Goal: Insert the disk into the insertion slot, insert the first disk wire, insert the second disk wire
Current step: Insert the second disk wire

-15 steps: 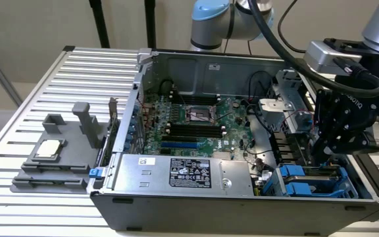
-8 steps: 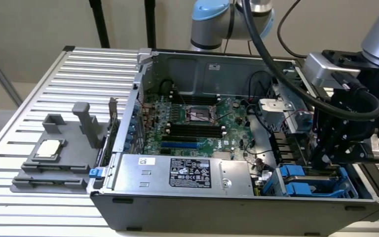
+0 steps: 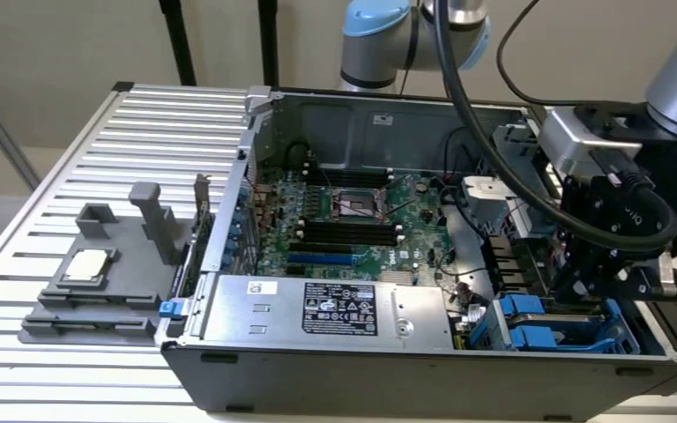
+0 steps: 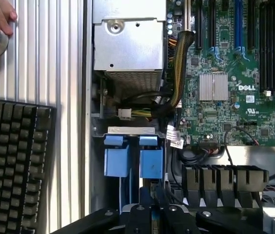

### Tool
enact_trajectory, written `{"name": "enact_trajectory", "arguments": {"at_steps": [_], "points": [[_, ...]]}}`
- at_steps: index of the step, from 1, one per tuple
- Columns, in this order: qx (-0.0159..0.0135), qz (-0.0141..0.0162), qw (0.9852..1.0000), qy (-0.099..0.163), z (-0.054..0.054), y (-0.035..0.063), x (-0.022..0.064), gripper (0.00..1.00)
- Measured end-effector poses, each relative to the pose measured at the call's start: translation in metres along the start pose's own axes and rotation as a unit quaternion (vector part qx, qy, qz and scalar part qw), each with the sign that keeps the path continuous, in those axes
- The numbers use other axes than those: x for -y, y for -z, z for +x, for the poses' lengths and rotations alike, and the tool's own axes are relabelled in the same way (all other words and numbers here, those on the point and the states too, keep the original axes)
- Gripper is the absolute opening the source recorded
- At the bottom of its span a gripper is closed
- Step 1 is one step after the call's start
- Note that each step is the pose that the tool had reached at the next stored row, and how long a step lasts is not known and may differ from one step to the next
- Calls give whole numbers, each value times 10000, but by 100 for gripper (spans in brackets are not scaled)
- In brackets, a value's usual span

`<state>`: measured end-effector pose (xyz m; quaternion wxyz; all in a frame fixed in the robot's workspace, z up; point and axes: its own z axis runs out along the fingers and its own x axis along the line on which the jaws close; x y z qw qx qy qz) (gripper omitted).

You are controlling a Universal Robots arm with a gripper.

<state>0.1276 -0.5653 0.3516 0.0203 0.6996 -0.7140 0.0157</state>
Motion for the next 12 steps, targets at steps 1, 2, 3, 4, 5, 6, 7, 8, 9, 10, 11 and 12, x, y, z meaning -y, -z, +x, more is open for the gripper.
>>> {"name": "enact_trajectory", "arguments": {"at_steps": [1,2,3,4,5,6,7,8,9,10,11,12], "points": [[39,16,10000,7,10,-4,0,16],[78,31,10000,14,20,-11,-1,16],[105,44,9999,19,28,-17,-1,16],[134,59,9999,23,36,-24,-2,16],[159,71,9998,26,42,-32,-4,16],[177,81,9998,27,45,-40,-6,16],[193,90,9998,28,46,-47,-8,16],[205,97,9997,28,46,-54,-10,16],[214,103,9997,28,47,-59,-10,16],[222,107,9997,28,47,-64,-11,16],[227,109,9997,28,47,-67,-11,16],[232,111,9997,27,47,-70,-12,16]]}}
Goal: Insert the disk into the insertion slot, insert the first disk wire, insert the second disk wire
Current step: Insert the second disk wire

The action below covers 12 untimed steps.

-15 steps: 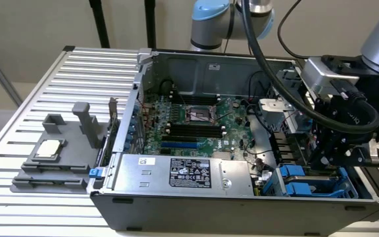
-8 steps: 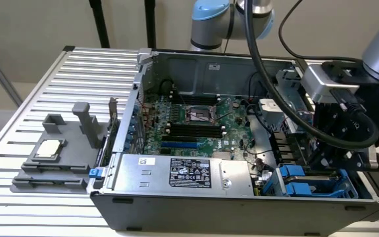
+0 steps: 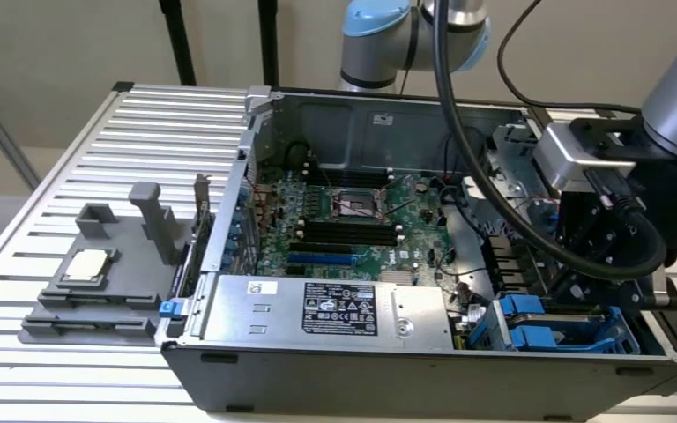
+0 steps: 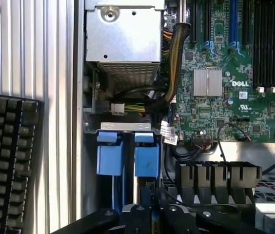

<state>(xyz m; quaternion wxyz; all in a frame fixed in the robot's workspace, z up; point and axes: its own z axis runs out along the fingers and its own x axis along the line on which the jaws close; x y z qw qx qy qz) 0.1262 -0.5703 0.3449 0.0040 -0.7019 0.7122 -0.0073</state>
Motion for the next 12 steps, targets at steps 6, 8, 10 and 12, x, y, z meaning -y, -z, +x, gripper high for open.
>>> {"name": "enact_trajectory", "arguments": {"at_steps": [6,8,10,12], "points": [[27,5,10000,0,3,-19,0,16],[28,5,10000,0,3,-19,0,16],[31,4,10000,0,4,-22,0,16],[33,4,10000,0,5,-23,0,16]]}}
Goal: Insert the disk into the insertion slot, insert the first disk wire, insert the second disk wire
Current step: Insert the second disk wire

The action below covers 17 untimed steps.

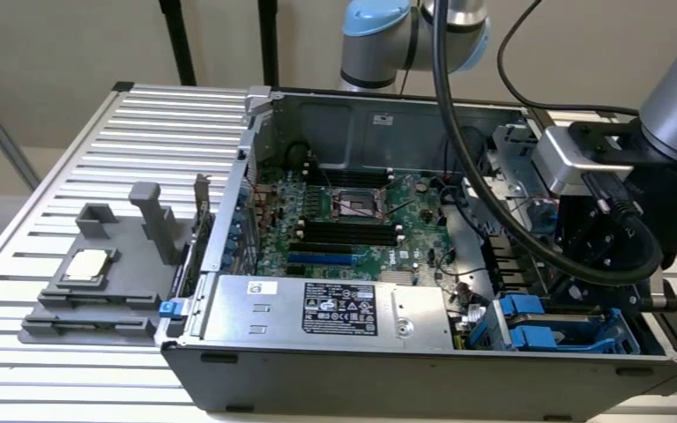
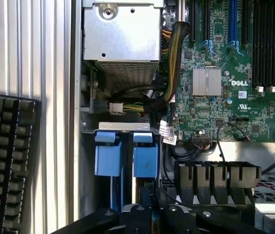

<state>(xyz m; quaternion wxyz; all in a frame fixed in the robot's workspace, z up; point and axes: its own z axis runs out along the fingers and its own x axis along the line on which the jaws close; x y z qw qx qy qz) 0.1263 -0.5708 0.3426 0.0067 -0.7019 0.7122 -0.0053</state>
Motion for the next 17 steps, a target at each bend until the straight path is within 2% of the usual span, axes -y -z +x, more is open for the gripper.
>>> {"name": "enact_trajectory", "arguments": {"at_steps": [17], "points": [[3,0,10000,0,18,-29,14,16]]}}
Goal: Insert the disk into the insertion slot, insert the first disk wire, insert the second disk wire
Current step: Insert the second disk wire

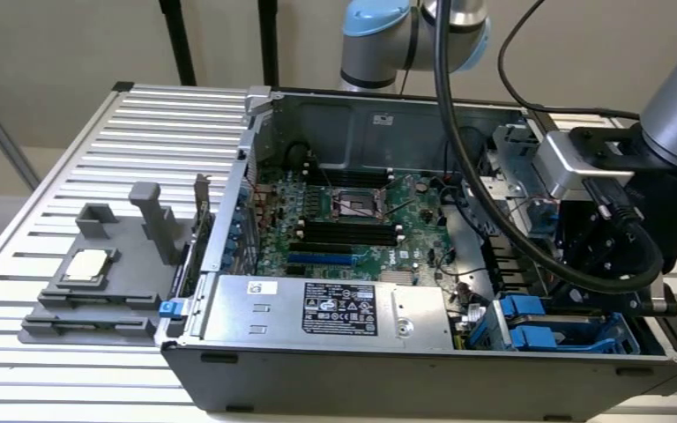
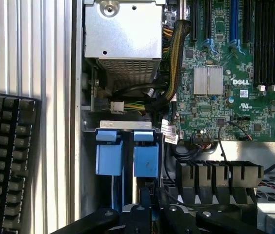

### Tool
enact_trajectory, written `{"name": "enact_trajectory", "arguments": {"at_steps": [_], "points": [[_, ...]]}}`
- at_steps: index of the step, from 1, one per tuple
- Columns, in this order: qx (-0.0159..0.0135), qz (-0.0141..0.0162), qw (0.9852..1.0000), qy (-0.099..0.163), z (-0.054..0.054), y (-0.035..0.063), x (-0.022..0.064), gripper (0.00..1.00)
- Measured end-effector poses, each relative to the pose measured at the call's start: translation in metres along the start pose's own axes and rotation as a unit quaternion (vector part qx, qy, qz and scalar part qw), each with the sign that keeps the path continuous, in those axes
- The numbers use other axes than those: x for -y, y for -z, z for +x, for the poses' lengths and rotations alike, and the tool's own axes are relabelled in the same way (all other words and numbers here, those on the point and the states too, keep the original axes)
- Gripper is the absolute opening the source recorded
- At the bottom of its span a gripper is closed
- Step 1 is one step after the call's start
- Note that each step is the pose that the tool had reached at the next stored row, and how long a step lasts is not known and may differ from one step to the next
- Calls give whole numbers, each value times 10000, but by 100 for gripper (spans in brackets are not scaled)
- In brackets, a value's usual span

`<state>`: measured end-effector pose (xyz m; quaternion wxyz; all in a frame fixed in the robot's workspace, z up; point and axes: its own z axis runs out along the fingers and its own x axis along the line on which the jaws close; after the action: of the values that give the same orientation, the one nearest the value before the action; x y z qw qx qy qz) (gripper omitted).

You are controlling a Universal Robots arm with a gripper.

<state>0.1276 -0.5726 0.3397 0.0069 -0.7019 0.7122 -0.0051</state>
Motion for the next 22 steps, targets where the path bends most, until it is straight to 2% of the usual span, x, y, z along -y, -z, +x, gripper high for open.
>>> {"name": "enact_trajectory", "arguments": {"at_steps": [10,12,13,15,17,19,22], "points": [[-1,0,10000,0,5,-30,-1,18],[7,-3,10000,0,5,9,0,18],[2,-7,10000,0,5,57,1,24],[2,-11,10000,0,6,143,2,24],[0,-12,10000,0,9,175,-4,24],[1,-12,10000,0,12,178,-65,24],[0,-11,10000,0,16,182,-204,24]]}}
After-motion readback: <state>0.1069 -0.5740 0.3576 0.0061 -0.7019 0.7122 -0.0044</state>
